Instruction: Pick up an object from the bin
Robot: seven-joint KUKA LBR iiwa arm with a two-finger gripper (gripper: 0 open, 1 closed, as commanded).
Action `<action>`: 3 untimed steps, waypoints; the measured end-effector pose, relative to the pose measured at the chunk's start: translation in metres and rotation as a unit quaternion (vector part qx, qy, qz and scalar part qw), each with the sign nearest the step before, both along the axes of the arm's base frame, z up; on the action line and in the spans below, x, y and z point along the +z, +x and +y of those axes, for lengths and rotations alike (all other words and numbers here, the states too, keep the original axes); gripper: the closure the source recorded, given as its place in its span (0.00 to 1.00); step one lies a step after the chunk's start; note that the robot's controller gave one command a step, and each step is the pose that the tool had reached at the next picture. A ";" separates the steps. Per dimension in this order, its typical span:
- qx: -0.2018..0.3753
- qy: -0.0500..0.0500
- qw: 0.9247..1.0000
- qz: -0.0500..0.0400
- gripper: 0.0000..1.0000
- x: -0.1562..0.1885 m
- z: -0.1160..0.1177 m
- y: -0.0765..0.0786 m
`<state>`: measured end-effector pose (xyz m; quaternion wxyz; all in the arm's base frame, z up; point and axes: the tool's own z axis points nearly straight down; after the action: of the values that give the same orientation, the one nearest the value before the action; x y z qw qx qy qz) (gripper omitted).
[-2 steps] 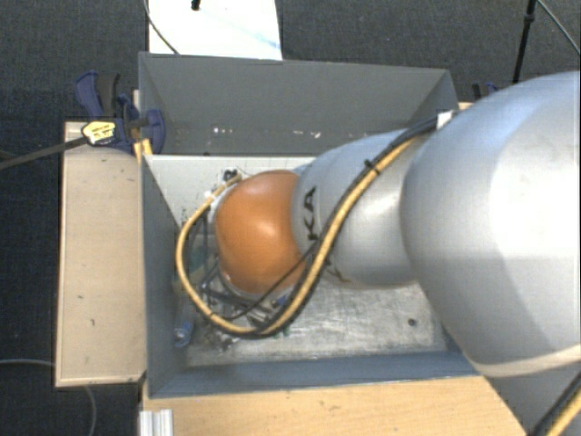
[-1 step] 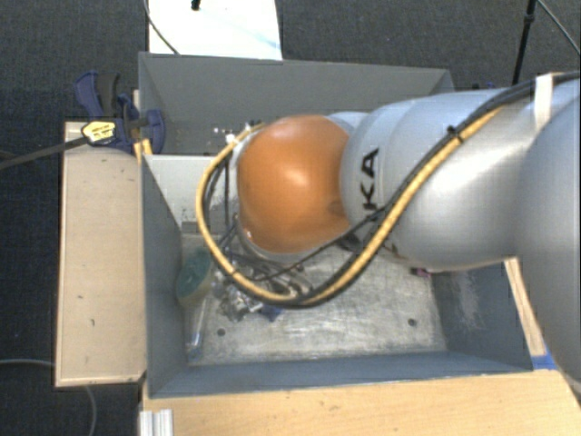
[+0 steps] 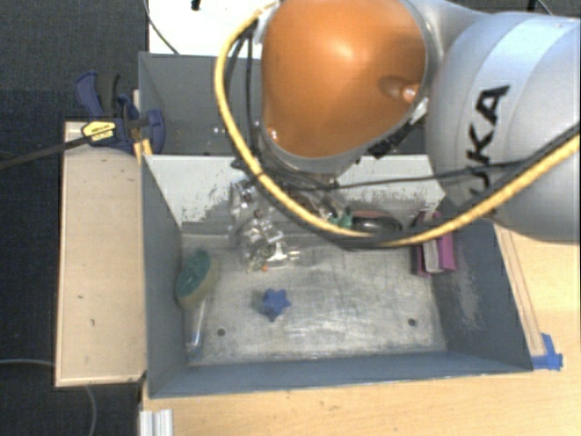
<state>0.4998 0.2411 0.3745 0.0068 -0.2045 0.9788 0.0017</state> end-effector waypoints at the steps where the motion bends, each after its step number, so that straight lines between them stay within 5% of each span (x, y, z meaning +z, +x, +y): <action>1: 0.090 -0.004 0.996 0.008 1.00 -0.219 -0.021 0.015; 2: 0.098 -0.002 0.995 0.002 1.00 -0.169 -0.026 0.015; 3: 0.098 -0.003 0.995 0.005 0.00 -0.171 -0.026 0.015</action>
Offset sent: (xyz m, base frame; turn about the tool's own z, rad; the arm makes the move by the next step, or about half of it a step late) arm 0.0153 -0.0201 -0.2145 -0.1819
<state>0.5143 0.2156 0.2032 0.0015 -0.2991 0.9542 0.0005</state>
